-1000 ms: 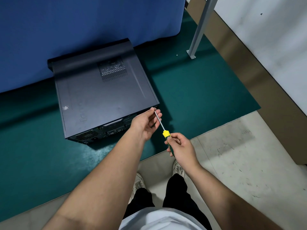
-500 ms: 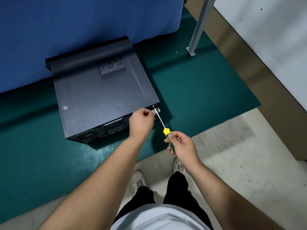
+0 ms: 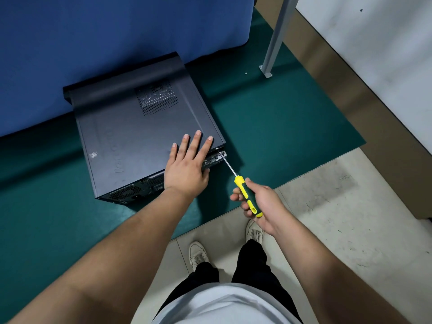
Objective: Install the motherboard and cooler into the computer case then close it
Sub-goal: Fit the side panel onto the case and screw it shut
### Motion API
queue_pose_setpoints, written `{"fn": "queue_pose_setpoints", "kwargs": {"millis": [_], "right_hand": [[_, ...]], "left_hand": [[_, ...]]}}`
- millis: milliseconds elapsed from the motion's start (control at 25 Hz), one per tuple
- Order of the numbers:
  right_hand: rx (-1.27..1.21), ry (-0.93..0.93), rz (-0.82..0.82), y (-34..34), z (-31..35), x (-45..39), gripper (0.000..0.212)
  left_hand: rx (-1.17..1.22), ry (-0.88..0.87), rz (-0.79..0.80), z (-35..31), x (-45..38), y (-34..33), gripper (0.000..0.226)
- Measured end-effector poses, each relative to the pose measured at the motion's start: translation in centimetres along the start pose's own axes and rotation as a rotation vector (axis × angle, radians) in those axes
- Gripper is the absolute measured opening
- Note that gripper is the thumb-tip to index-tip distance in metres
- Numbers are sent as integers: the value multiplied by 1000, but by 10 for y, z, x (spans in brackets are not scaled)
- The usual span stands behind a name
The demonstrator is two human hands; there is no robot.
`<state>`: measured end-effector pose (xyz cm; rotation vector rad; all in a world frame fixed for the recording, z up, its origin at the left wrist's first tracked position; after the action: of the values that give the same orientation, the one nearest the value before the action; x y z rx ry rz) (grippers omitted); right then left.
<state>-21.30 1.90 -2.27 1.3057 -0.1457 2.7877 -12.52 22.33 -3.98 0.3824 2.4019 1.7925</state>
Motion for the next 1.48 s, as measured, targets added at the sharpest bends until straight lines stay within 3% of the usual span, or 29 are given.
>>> {"fn": "queue_pose_setpoints", "kwargs": {"millis": [80, 240, 360, 520, 600, 720, 760, 800, 880, 960, 1080, 1160, 1280, 1360, 1480], "right_hand": [[-19, 21, -34, -5, -1, 2, 28], [108, 87, -159, -10, -5, 0, 27], [81, -36, -56, -10, 0, 1, 43], [-10, 15, -73, -12, -1, 2, 32], [-41, 51, -97, -10, -3, 2, 30], [-50, -11, -46, -8, 0, 3, 32], [-55, -50, -24, -8, 1, 3, 38], [-74, -95, 6, -9, 3, 3, 42], [-134, -182, 74, -14, 5, 4, 44], [-201, -217, 96, -18, 7, 6, 42], [-187, -124, 31, -17, 5, 11, 39], [-28, 63, -68, -12, -2, 15, 32], [221, 254, -217, -8, -12, 16, 31], [114, 176, -206, -11, -10, 15, 19], [-249, -177, 57, -11, -6, 16, 29]], "left_hand": [[-4, 0, 3, 0, -1, -1, 91], [7, -2, -7, 0, 0, -1, 91], [15, -3, 14, 0, 0, 1, 91], [48, 17, 88, -1, -2, 5, 87], [193, 34, 65, -3, -1, 12, 77], [517, 51, -244, -23, 15, 15, 34], [639, 141, -291, -35, 24, 10, 20], [856, 302, -235, -47, 28, 6, 12], [1487, 675, 52, -71, 26, 0, 16], [1817, 807, 196, -79, 19, 0, 23], [1841, 850, 180, -75, 11, 1, 20], [1792, 892, 153, -72, 9, 0, 11], [1720, 960, 106, -76, 2, 0, 20], [1717, 996, 108, -79, 0, -1, 24], [1909, 945, 155, -77, 1, 3, 16]]}}
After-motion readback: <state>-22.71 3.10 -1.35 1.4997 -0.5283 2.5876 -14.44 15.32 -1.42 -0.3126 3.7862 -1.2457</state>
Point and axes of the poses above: each hand's wrist, its own x-axis away from the middle knuckle, its own y-axis out of the back of the hand, z = x × y, the point moved 1 cm from there along -x, towards the middle knuckle, and after that the axes turned 9 degrees about x, right-handed, at the moved point
